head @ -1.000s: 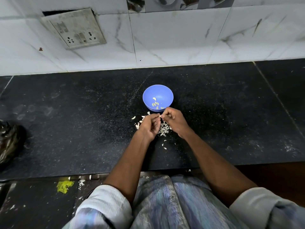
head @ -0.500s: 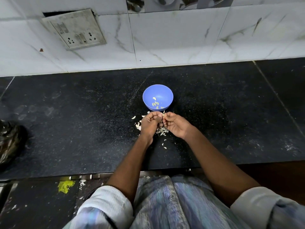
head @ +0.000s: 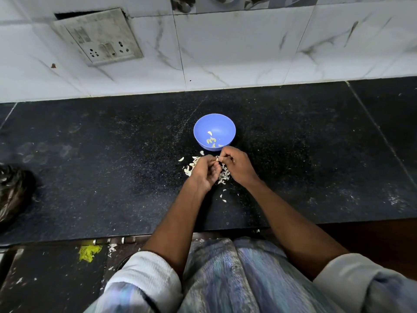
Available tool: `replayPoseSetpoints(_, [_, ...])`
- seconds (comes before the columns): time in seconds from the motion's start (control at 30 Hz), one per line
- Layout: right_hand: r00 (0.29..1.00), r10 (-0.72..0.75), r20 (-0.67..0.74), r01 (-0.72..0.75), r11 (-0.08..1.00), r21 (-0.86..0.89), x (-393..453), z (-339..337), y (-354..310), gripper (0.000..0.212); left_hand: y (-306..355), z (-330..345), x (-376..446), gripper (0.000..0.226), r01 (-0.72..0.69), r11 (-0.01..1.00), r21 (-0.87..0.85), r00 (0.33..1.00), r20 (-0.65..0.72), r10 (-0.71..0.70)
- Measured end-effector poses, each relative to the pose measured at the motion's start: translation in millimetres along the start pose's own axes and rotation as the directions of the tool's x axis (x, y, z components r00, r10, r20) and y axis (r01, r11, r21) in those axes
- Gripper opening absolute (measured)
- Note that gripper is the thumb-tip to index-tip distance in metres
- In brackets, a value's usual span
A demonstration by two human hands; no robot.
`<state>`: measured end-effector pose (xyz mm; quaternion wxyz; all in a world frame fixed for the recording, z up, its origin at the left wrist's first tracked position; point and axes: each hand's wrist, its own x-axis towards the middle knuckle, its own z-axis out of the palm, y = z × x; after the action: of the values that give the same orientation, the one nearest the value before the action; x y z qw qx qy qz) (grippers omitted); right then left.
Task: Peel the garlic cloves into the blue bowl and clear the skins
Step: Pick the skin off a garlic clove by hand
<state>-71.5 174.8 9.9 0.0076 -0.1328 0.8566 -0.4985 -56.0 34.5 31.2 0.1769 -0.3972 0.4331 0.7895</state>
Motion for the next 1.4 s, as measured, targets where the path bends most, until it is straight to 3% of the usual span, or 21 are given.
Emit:
replayPoseSetpoints(0.1, [1.0,-0.002,-0.011,0.002,1.0,-0.012,1,3,2,0.013,1,0,2,0.023,0.007,1.0,0.005,1.0,0.007,-0.007])
replayPoseSetpoints(0.23, [0.995,0.096,0.016,-0.097,0.994,0.053,1,2,6,0.011,-5,-4,9,0.012,-0.091,0.993,0.08,0.996,0.009,0.091])
replayPoseSetpoints(0.47, [0.991,0.132,0.01,-0.133,0.988,0.079,-1,-1,7,0.009,-12,-6,13,0.015,-0.251,0.959,0.129,0.968,0.037,0.249])
replayPoseSetpoints(0.57, [0.989,0.147,-0.012,-0.145,0.985,0.093,-2,-2,7,0.007,-13,-7,12,0.005,-0.242,0.966,0.09,0.97,0.026,0.241])
replayPoseSetpoints(0.9, [0.966,0.255,-0.05,-0.241,0.951,0.195,-4,-5,8,0.002,-17,-12,11,0.025,-0.401,0.91,0.104,0.916,0.062,0.396])
replayPoseSetpoints(1.13, [0.947,0.319,-0.033,-0.316,0.946,0.074,-5,0,11,0.01,-21,-17,15,0.024,-0.459,0.874,0.16,0.889,0.089,0.45])
replayPoseSetpoints(1.27, [0.943,0.32,-0.086,-0.311,0.945,0.103,-4,3,5,0.006,-22,-18,15,0.022,-0.478,0.86,0.181,0.878,0.081,0.471])
replayPoseSetpoints(1.4, [0.95,0.313,-0.02,-0.307,0.94,0.152,-3,6,-4,0.016,-23,-17,12,0.014,-0.462,0.876,0.141,0.887,0.038,0.461])
